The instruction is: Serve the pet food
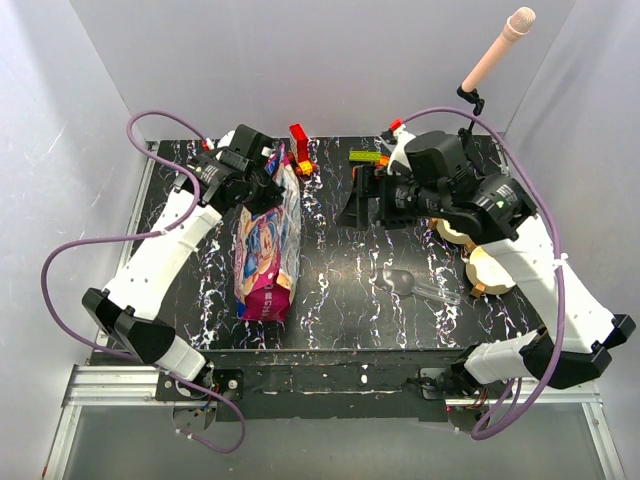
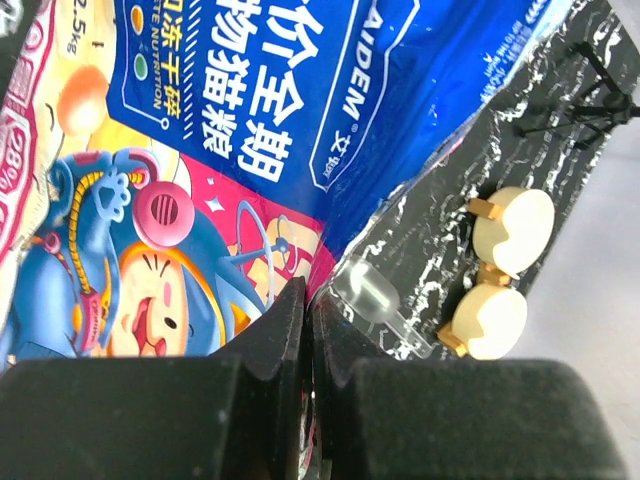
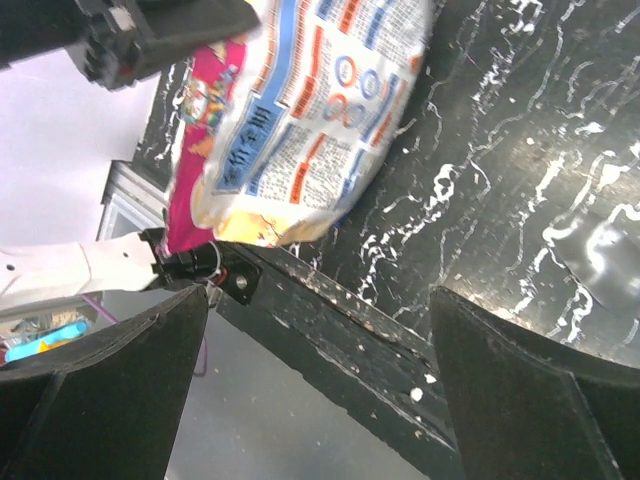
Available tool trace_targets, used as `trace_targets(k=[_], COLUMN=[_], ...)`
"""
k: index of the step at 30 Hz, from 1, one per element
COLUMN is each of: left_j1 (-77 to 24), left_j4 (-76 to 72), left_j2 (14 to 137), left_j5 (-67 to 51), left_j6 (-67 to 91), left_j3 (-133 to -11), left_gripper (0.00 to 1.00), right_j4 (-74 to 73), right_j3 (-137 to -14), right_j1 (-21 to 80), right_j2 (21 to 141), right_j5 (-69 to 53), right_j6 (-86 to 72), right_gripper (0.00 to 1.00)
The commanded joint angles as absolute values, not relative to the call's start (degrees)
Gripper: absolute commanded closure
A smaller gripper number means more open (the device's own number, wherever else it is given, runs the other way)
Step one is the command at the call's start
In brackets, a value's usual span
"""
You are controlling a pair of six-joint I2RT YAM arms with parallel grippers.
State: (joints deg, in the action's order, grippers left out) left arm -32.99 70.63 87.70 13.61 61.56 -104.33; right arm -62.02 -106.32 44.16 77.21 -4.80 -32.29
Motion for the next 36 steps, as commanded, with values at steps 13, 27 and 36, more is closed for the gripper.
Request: trace_targets(k=[13, 27, 36], left_j1=[-34.6, -34.9, -34.9], left_j4=[58.4, 54.9, 53.9], left_j2=[84.6, 92.3, 90.6], left_j5=[5.1, 5.5, 6.1], left_j6=[62.1, 60.3, 58.0], left_j3=[-104.9, -115.8, -116.6], left_gripper=[1.0, 1.0, 1.0], right_j4=[-39.7, -31.4, -34.4], right_j3=[-101.3, -96.0, -92.0], right_j1=[47.1, 50.5, 50.5], right_j2=[83.0, 86.7, 84.5], right_j5=[0.8, -5.5, 3.3], right_j6=[-41.7, -41.9, -39.4], right_gripper=[0.12, 0.2, 0.65])
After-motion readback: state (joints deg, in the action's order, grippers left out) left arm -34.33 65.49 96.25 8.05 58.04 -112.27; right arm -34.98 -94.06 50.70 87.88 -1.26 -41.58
